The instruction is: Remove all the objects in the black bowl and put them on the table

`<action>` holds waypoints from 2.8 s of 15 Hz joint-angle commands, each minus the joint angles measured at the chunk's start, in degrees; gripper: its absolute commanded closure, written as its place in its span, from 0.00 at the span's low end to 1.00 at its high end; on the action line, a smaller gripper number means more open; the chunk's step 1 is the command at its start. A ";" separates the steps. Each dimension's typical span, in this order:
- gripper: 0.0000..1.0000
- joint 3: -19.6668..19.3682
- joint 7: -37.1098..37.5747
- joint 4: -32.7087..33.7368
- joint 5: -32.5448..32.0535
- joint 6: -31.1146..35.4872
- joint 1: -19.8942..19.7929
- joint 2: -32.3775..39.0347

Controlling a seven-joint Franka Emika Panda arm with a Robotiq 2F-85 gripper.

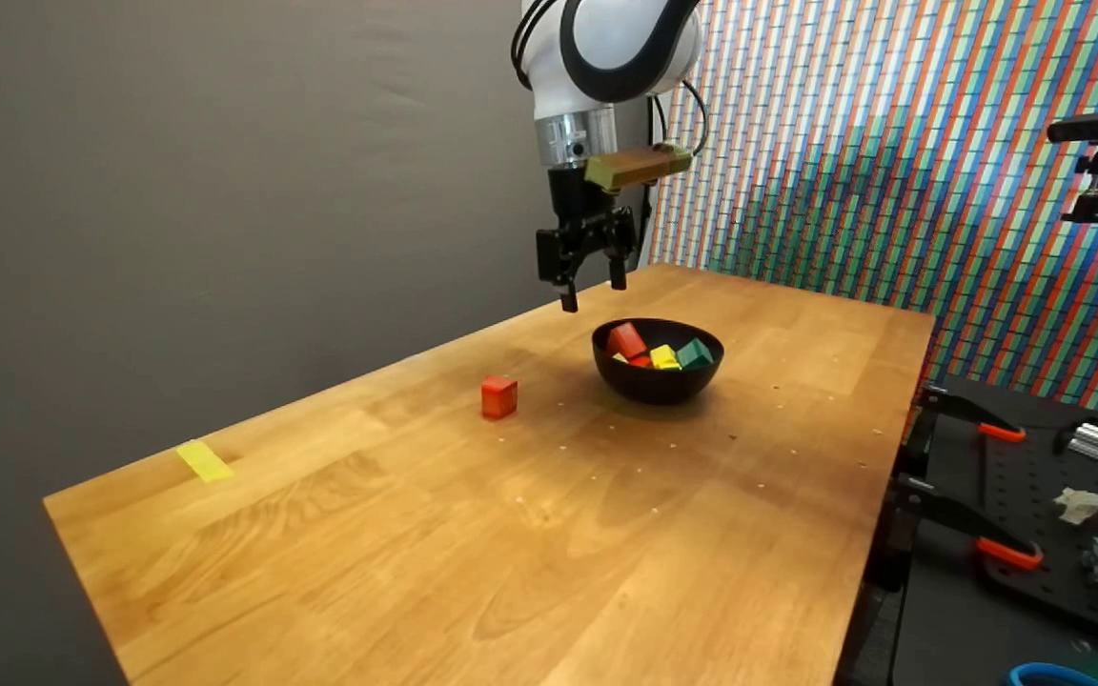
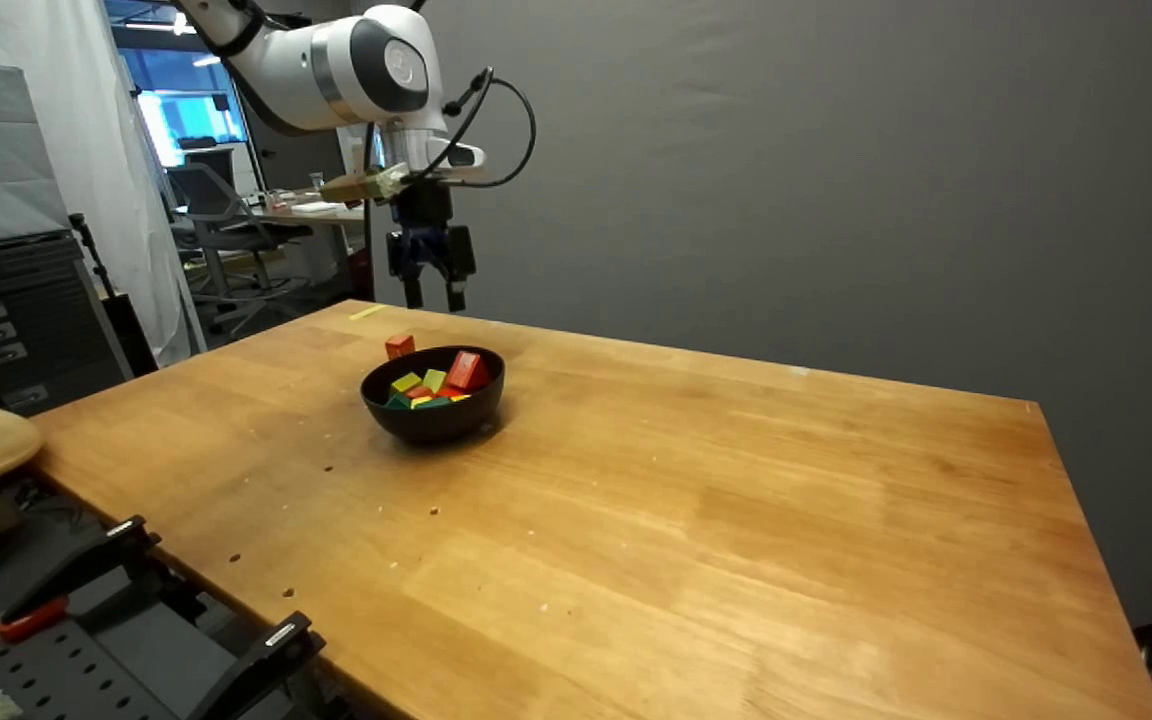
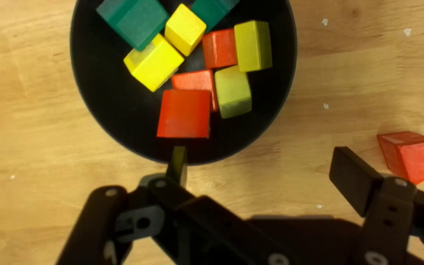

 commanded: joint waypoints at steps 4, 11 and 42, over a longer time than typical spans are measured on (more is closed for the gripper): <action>0.04 -2.71 10.52 -10.82 0.79 11.72 0.31 -5.48; 0.00 -3.08 3.92 -16.53 1.42 19.77 -3.36 -5.46; 0.79 -3.58 -5.05 -16.29 3.86 18.48 -4.25 -6.09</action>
